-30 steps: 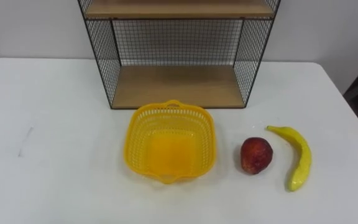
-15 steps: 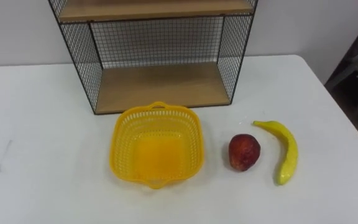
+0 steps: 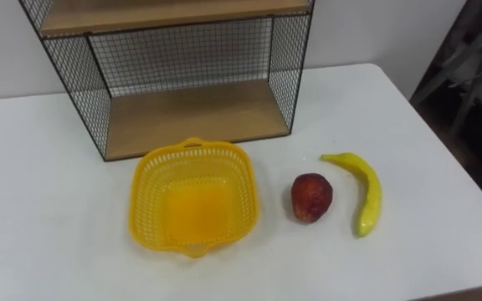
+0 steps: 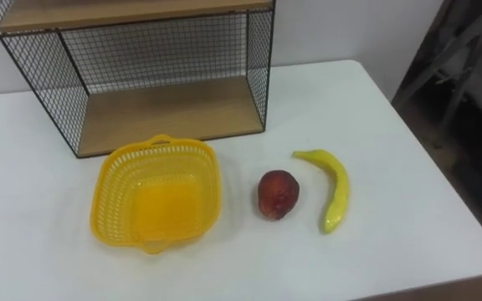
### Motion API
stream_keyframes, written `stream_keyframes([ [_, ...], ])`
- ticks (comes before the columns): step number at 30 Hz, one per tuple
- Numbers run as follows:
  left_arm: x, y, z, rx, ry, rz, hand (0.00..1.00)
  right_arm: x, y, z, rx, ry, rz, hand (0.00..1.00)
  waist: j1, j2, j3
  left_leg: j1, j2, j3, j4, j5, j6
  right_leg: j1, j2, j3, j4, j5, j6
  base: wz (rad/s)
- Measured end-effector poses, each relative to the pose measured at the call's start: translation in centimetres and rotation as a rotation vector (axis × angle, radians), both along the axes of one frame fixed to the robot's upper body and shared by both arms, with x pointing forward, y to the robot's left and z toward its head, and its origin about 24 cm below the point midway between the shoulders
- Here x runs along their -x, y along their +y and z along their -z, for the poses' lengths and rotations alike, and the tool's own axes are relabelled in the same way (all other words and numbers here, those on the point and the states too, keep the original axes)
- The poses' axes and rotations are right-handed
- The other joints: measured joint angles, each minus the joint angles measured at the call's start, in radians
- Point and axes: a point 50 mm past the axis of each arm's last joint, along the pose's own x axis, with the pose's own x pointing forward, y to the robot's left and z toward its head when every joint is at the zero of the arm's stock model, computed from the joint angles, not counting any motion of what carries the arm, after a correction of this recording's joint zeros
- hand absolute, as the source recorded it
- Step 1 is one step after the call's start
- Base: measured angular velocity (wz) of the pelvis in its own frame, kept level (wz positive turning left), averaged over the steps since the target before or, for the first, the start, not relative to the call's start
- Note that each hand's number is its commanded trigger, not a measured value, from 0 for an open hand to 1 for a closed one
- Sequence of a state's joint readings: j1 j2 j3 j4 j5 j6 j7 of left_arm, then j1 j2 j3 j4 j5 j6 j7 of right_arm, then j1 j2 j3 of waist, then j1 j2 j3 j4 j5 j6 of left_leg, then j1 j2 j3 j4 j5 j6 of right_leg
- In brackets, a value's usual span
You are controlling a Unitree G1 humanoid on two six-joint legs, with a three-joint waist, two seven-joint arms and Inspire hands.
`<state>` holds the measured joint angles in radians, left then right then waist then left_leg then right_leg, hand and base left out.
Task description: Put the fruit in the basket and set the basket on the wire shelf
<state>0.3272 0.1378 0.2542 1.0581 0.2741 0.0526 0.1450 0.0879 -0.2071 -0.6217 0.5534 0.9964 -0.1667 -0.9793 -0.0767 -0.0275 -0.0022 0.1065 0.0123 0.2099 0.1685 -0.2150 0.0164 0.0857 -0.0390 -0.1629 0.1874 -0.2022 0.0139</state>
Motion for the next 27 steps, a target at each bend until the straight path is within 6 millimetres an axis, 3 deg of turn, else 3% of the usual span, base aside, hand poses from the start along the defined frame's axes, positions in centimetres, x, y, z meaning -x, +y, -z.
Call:
stream_keyframes([
  [7,-0.6,0.4,-0.1,-0.015,-0.014,0.029,0.0,-3.2,-2.0,-9.5,0.609,0.16,-0.076,0.0,0.0,-0.018,-0.0029,-0.01,-0.002,-0.009,0.001,0.0,0.0,-0.006,0.0,-0.007,0.0,0.0,0.0,0.02],
  [11,-0.9,-0.1,0.1,-0.005,-0.006,0.069,0.0,-4.6,-0.9,-14.4,0.934,0.148,-0.117,0.0,0.013,-0.019,-0.0017,-0.02,-0.001,-0.009,0.001,0.0,0.0,-0.018,0.001,-0.005,0.0,0.001,0.0,0.0],
  [13,-1.2,-0.1,0.1,-0.006,-0.012,0.072,0.0,-5.1,-0.2,-15.6,1.013,0.131,-0.147,0.0,0.025,-0.021,-0.0003,-0.027,-0.001,-0.009,0.001,0.0,0.0,-0.027,0.001,-0.004,0.001,0.001,-0.001,0.0],
  [17,-1.2,-0.2,0.2,0.003,0.001,0.105,0.0,-6.9,1.4,-15.9,1.083,0.105,-0.308,0.0,0.036,-0.024,0.0018,-0.025,-0.001,-0.008,0.0,0.0,0.0,-0.026,0.001,-0.002,0.001,0.002,0.0,0.0],
  [26,-1.8,-0.8,0.5,0.064,0.015,0.143,0.0,-11.7,6.6,-13.9,1.105,0.041,-0.98,0.0,0.083,-0.006,0.008,-0.025,0.005,-0.009,0.0,0.0,-0.001,-0.029,0.003,-0.007,0.013,0.005,-0.004,0.0],
  [27,-1.8,-0.8,0.5,0.068,0.016,0.144,0.0,-11.8,6.8,-13.8,1.103,0.036,-1.013,0.0,0.086,-0.002,0.0054,-0.025,0.005,-0.009,0.0,0.0,-0.001,-0.028,0.003,-0.007,0.014,0.005,-0.004,0.04],
])
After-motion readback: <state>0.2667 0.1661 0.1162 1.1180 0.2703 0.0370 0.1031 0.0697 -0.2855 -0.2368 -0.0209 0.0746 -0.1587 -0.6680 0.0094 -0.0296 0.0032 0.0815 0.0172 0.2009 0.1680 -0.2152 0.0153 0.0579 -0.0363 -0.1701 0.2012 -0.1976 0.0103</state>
